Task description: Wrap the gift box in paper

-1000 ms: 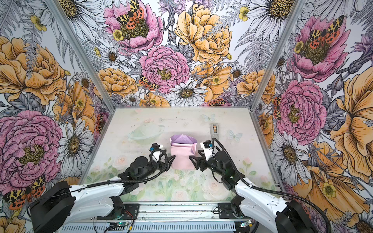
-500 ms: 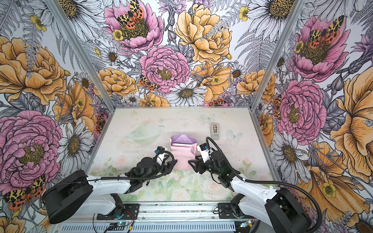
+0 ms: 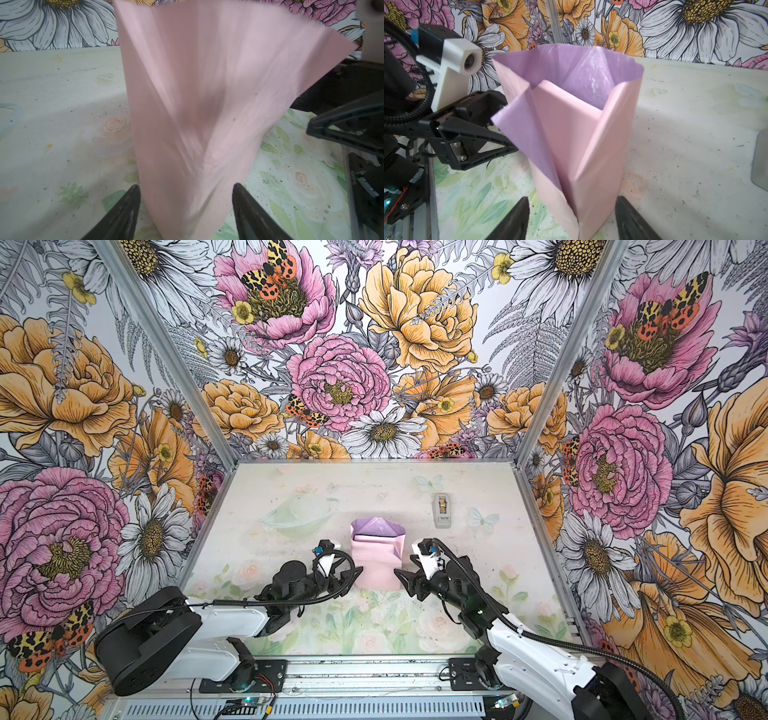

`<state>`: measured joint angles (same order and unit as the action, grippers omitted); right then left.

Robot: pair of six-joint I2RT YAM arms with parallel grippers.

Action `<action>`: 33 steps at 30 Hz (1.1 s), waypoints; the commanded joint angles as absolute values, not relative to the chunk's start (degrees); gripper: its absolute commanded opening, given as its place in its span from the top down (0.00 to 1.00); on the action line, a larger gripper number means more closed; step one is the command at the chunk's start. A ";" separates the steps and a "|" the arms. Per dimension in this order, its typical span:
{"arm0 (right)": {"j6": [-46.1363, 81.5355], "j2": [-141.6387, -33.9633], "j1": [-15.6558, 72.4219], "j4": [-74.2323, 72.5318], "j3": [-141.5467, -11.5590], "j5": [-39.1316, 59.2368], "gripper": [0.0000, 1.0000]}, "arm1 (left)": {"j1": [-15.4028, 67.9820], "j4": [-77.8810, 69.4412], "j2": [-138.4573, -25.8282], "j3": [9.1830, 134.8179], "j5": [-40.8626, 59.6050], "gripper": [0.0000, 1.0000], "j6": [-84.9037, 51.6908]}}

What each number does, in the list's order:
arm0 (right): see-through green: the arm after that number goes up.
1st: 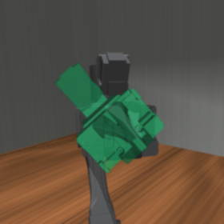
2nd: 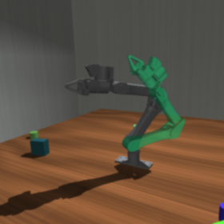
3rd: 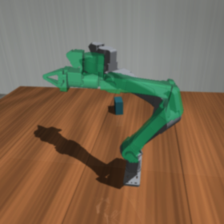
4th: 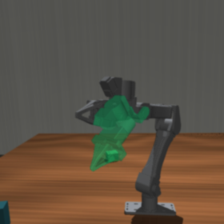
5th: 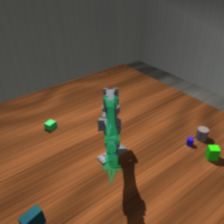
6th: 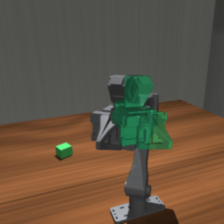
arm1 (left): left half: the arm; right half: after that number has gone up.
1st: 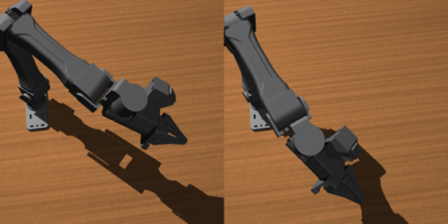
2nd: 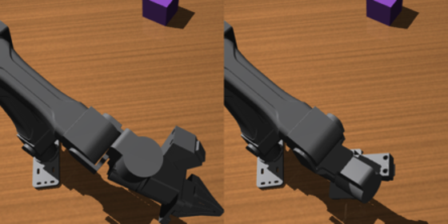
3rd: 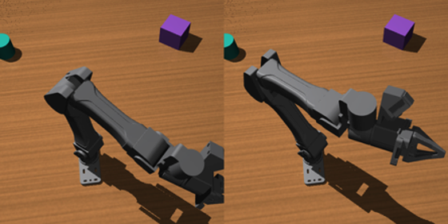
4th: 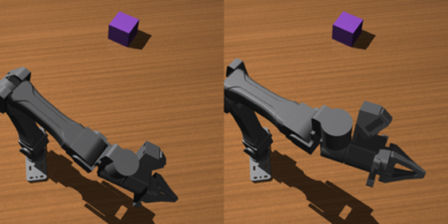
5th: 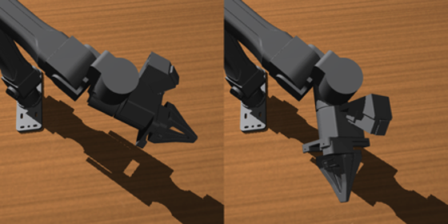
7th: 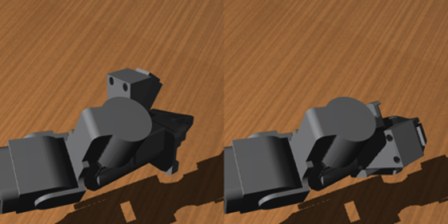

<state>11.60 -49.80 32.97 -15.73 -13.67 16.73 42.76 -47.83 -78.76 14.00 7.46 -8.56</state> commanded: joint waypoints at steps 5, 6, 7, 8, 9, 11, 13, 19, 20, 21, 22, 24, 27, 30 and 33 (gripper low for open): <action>13.34 -52.56 32.78 -16.84 -18.16 17.29 0.27 | 41.48 -53.90 -80.65 16.18 11.26 0.26 -12.88; 13.91 -52.56 32.78 -16.87 -18.65 17.48 0.26 | 41.53 -52.73 -80.22 16.86 11.17 0.26 -13.61; 14.49 -52.53 32.77 -17.03 -18.95 17.25 0.25 | 41.44 -51.63 -79.64 17.45 11.21 0.25 -14.12; 14.92 -52.44 32.70 -17.05 -19.24 16.99 0.24 | 41.47 -50.92 -79.14 17.86 11.33 0.25 -14.43; 15.10 -52.33 32.70 -16.94 -19.61 16.74 0.24 | 41.48 -50.39 -78.45 18.09 11.19 0.25 -14.64; 15.75 -52.01 32.69 -16.80 -20.19 15.58 0.23 | 41.49 -49.03 -76.96 18.40 10.82 0.24 -14.86; 16.76 -51.77 32.70 -16.68 -21.02 14.02 0.23 | 41.45 -46.57 -75.03 18.93 9.84 0.24 -14.92; 17.49 -53.56 32.70 -16.58 -23.37 12.07 0.23 | 41.26 -34.74 -71.95 23.70 5.60 0.23 -14.10; 17.49 -54.10 32.70 -16.69 -23.68 11.77 0.23 | 41.24 -33.60 -72.13 24.37 5.65 0.22 -13.63; 17.58 -54.71 32.65 -16.87 -23.95 11.40 0.23 | 41.25 -33.11 -72.47 24.76 5.40 0.23 -13.59; 17.68 -55.15 32.69 -17.02 -24.16 11.13 0.23 | 41.14 -32.84 -72.83 25.07 5.11 0.23 -13.74; 17.83 -56.21 32.70 -17.45 -24.52 10.08 0.23 | 40.93 -32.66 -73.67 25.56 5.08 0.23 -14.26; 18.60 -57.57 32.65 -16.23 -25.17 5.86 0.23 | 40.50 -31.78 -74.33 26.48 3.34 0.23 -15.31; 19.21 -58.79 32.61 -14.50 -25.93 4.13 0.23 | 40.29 -28.86 -75.18 28.00 1.40 0.23 -16.13; 19.60 -59.81 32.52 -14.07 -26.02 4.13 0.23 | 40.08 -26.59 -76.18 29.18 0.63 0.23 -16.61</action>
